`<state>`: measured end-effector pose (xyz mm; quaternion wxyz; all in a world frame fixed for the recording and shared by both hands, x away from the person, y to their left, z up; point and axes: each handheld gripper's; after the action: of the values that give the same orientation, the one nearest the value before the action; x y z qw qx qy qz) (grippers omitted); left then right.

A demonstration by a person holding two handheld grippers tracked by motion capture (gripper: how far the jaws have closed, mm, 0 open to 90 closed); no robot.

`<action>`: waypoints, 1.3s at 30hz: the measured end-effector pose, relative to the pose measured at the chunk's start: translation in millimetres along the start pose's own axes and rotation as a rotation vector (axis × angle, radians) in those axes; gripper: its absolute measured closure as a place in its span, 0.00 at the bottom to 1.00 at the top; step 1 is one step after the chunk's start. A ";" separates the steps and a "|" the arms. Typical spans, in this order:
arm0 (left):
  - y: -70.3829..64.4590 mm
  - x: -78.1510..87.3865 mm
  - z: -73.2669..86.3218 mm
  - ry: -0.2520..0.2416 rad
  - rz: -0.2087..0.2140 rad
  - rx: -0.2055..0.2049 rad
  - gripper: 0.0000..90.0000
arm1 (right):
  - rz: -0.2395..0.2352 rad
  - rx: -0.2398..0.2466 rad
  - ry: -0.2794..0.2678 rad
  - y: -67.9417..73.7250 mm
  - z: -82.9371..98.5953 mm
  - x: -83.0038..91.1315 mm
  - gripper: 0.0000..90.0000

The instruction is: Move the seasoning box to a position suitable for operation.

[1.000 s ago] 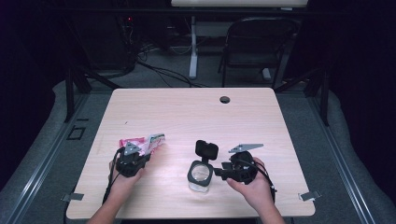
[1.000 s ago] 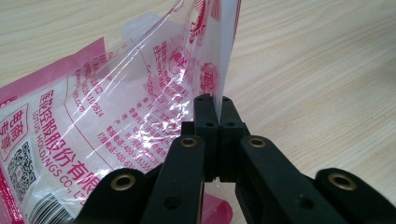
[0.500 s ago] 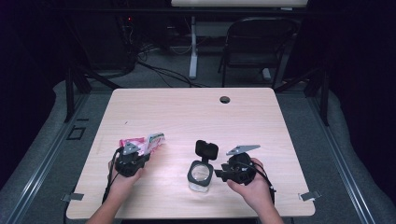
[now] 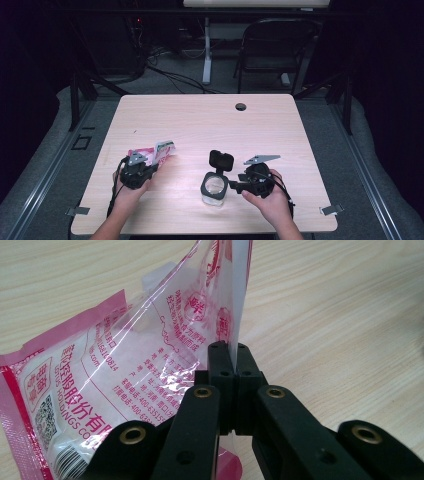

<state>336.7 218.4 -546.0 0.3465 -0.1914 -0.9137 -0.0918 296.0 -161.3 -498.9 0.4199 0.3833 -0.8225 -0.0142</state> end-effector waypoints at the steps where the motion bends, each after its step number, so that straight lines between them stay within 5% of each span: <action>1: 0.4 0.9 -0.1 -0.004 -0.002 0.004 1.00 | -0.008 -0.003 0.001 -0.4 0.1 -0.1 0.59; 25: 12.0 20.8 -7.2 -0.008 -0.002 0.006 1.00 | -0.009 -0.001 0.008 -2.2 -0.1 2.5 0.62; 39: 29.5 53.0 -23.9 -0.080 -0.079 -0.017 1.00 | -0.014 -0.014 0.001 -5.4 0.2 3.2 0.61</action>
<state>326.8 253.3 -491.8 0.3039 -0.1616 -0.9330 -0.1054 298.1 -167.2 -498.7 0.4231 0.3862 -0.8193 -0.0227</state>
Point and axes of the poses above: each handheld gripper's, and its own axes: x roughly backward along the jaws, z roughly out of its underside, y roughly to its left, and after that the axes turned 8 degrees about -z, right-handed
